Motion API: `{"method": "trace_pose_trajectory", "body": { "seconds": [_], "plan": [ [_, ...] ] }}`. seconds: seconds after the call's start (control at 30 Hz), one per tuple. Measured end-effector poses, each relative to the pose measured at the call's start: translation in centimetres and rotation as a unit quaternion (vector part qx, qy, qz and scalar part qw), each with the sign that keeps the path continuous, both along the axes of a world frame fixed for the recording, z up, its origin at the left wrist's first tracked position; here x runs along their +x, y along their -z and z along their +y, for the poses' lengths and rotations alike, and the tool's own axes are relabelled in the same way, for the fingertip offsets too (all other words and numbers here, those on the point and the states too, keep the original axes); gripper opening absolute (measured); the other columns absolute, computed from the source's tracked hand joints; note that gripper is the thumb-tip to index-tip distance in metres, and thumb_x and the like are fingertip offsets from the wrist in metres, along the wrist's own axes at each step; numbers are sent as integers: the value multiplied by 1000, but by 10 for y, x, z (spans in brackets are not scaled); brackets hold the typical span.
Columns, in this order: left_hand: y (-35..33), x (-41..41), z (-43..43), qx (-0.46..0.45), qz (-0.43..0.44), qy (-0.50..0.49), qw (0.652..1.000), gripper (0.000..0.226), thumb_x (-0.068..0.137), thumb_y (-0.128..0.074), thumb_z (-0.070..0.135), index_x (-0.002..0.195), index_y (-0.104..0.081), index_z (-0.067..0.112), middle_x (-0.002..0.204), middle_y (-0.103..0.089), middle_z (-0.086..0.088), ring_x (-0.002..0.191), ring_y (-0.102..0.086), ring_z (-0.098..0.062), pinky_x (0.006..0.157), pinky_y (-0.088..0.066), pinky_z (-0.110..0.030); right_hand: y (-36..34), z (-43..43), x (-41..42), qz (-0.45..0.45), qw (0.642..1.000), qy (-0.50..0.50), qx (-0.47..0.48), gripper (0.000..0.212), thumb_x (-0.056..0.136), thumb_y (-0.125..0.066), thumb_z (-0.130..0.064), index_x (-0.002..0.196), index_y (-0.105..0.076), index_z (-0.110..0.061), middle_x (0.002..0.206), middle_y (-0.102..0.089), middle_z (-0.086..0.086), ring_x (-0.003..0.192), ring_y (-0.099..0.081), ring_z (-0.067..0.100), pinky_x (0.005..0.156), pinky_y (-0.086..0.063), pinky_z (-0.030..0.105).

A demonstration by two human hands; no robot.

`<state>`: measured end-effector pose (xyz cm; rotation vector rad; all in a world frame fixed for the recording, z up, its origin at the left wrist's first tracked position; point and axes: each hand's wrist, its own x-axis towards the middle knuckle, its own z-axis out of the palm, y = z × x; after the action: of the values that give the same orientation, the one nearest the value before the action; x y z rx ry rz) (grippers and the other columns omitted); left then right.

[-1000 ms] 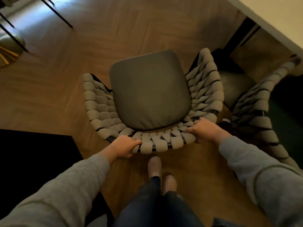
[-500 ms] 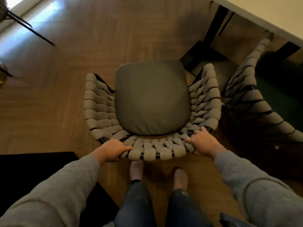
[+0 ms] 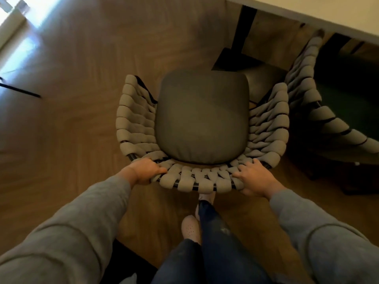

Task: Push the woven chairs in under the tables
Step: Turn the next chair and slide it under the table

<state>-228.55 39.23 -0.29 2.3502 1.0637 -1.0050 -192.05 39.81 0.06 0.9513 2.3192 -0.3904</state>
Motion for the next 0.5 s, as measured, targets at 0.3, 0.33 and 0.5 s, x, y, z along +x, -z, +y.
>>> {"method": "trace_pose_trajectory", "body": {
  "seconds": [0.3,0.33,0.5],
  "plan": [
    [-1,-12,100,18,28,-21,999,38,94,-50,23,130,-48,32,117,-63,3,104,-60,-20,87,-50,-35,5,83,-14,65,996,63,4,35,84,-59,-36,117,-54,-26,101,-65,-4,95,-64,19,82,-47,35],
    [-1,-12,108,21,29,-22,999,39,94,-50,23,131,-47,33,118,-63,3,105,-60,-19,87,-50,-35,7,88,-14,67,996,66,8,38,85,-60,-35,121,-53,-26,103,-65,-3,96,-64,18,83,-47,34],
    [5,-19,138,13,34,10,999,44,94,-49,24,136,-41,36,121,-62,4,107,-60,-19,92,-47,-34,10,106,-18,84,994,62,18,44,90,-58,-32,132,-48,-32,113,-64,-5,103,-62,18,86,-44,34]
  ]
}}
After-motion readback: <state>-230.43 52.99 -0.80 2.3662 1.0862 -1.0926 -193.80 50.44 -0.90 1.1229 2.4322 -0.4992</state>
